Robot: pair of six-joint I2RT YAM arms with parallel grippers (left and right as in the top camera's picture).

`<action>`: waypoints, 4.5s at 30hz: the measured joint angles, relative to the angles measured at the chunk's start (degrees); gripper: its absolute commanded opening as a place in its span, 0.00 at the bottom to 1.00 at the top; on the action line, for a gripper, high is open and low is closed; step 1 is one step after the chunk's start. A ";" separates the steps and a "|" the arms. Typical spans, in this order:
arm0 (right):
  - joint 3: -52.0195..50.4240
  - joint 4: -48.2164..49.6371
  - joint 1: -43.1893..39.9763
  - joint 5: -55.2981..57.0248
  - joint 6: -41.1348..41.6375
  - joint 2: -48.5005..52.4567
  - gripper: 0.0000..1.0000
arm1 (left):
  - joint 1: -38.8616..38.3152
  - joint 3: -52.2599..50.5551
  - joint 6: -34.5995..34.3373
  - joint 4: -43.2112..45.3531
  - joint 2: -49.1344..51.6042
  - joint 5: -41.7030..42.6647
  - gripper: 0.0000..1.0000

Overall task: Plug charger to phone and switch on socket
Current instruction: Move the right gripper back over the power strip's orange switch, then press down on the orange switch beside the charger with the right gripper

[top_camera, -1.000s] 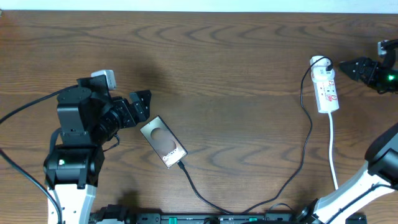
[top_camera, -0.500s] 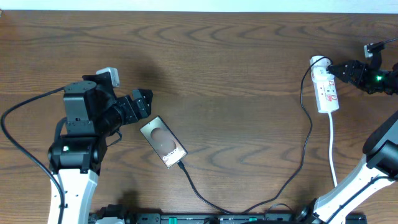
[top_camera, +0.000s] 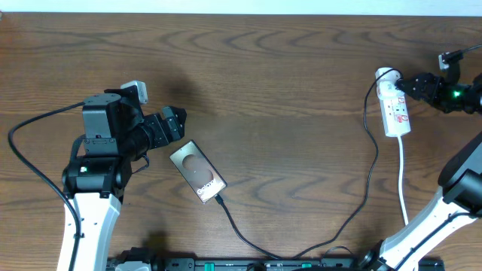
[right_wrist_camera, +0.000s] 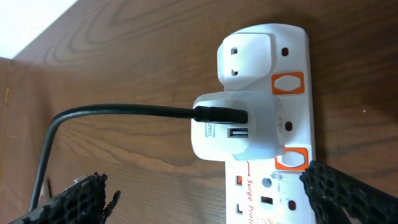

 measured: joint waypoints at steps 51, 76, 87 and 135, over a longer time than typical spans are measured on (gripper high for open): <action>-4.72 8.02 6.32 12.24 7.41 0.83 0.99 | 0.00 0.00 -0.02 0.02 0.00 0.00 0.92; -4.35 8.02 7.43 13.03 8.76 0.72 0.98 | 0.00 0.00 -0.02 0.02 0.00 0.00 0.92; -3.82 7.48 7.41 13.49 8.68 0.72 0.99 | 0.00 0.00 0.00 0.02 0.00 0.00 0.92; -3.10 5.35 7.06 12.22 9.40 0.83 0.99 | 0.00 0.00 0.00 0.02 0.00 0.00 0.92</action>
